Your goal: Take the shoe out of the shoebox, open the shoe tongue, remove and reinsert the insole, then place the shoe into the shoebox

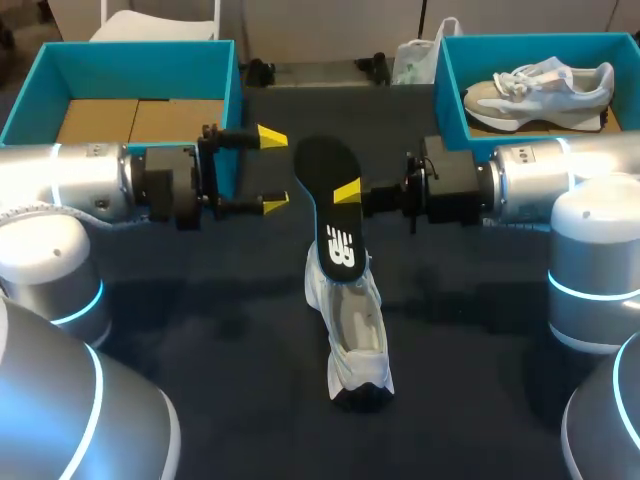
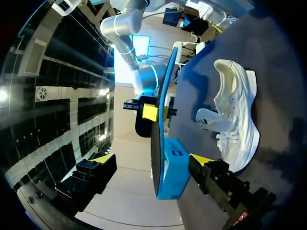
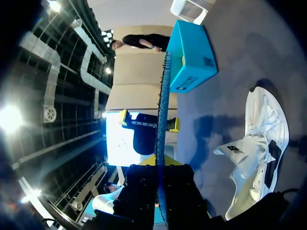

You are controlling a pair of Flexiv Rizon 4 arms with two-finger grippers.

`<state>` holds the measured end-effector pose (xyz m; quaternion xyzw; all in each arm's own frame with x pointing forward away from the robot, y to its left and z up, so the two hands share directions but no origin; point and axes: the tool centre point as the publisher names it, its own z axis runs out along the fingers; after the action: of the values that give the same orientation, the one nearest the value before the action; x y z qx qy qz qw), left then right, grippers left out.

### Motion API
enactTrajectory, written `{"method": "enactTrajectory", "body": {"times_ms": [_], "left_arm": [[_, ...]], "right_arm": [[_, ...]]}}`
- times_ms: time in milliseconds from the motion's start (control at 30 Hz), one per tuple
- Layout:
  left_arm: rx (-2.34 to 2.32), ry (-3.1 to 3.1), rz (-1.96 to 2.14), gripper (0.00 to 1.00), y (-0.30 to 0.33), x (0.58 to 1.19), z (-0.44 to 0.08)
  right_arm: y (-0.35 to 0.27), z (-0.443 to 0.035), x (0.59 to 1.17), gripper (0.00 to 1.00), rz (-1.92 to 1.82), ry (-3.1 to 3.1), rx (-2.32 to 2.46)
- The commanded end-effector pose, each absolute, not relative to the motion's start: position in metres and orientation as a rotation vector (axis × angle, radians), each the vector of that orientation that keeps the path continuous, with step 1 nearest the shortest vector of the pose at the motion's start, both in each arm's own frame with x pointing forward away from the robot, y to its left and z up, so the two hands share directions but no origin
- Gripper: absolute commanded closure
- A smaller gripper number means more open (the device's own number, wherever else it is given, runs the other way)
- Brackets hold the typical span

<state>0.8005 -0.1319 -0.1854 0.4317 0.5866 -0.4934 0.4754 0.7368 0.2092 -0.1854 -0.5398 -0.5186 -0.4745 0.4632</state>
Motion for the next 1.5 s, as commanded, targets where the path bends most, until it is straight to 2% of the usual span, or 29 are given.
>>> {"method": "enactTrajectory", "body": {"times_ms": [33, 133, 233, 333, 533, 767, 1033, 1167, 1267, 1500], "left_arm": [[1.048, 1.437, -1.179, 0.0, -0.139, 0.794, -0.187], [1.055, 1.437, -1.174, 0.01, -0.143, 0.793, -0.188], [1.065, 1.435, -1.165, 0.09, -0.148, 0.792, -0.19], [1.073, 1.431, -1.155, 0.22, -0.153, 0.791, -0.19], [1.083, 1.425, -1.145, 0.29, -0.163, 0.791, -0.19], [1.104, 1.414, -1.13, 0.45, -0.173, 0.789, -0.19], [1.11, 1.406, -1.104, 0.52, -0.179, 0.79, -0.19], [1.107, 1.404, -1.101, 0.61, -0.181, 0.79, -0.189], [1.11, 1.4, -1.102, 0.64, -0.182, 0.789, -0.19], [1.121, 1.39, -1.103, 0.66, -0.184, 0.787, -0.191]], "right_arm": [[0.21, -0.186, 0.736, 1.0, -1.169, -1.274, -1.33], [0.21, -0.186, 0.736, 1.0, -1.169, -1.274, -1.33], [0.21, -0.186, 0.736, 1.0, -1.169, -1.274, -1.33], [0.21, -0.186, 0.736, 1.0, -1.169, -1.274, -1.33], [0.21, -0.186, 0.736, 1.0, -1.169, -1.274, -1.33], [0.21, -0.186, 0.736, 1.0, -1.169, -1.274, -1.33], [0.21, -0.186, 0.736, 1.0, -1.169, -1.274, -1.33], [0.21, -0.186, 0.736, 1.0, -1.169, -1.274, -1.33], [0.21, -0.186, 0.736, 1.0, -1.169, -1.274, -1.33], [0.21, -0.186, 0.736, 1.0, -1.169, -1.274, -1.33]]}}
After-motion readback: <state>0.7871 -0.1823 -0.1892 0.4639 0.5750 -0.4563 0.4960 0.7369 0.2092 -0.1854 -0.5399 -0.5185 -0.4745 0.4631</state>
